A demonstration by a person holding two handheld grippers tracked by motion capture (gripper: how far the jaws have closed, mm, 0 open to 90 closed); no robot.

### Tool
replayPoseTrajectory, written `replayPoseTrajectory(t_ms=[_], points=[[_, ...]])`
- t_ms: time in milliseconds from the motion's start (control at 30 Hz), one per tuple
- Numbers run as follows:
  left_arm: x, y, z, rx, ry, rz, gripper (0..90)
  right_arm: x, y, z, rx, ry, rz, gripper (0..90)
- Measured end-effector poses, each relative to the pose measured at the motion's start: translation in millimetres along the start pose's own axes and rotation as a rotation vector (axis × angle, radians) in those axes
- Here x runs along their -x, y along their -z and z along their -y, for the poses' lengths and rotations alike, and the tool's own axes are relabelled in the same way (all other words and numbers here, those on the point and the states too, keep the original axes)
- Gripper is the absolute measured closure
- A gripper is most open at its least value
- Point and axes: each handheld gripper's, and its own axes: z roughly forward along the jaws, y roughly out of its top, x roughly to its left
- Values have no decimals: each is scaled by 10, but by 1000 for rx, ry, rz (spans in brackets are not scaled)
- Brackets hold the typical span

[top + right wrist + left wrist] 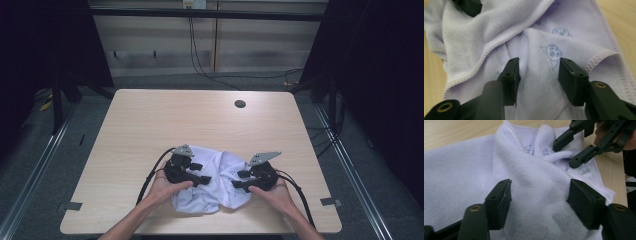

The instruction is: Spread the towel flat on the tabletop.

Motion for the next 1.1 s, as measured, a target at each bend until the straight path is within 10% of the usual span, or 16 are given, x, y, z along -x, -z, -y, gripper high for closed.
replayPoseTrajectory(t_ms=[133, 267, 500, 733, 1100], points=[[-49, 30, 26, -10, -27, -28, 755, 7, 12, -1, -19, -47, 20, 838], [-81, 146, 3, 51, -6, -6, 771, 21, 76, -25, -5, -79, 38, 855], [-93, 713, -108, 301, 32, -5, 771, 203, 666, -200, 202, -168, 71, 865], [-6, 930, -297, 380, 1, -41, 766, 165, 850, -437, 282, -167, 94, 867], [-245, 1355, -1110, 506, -33, -194, 768, 413, 1204, -1482, 420, -160, 207, 867]])
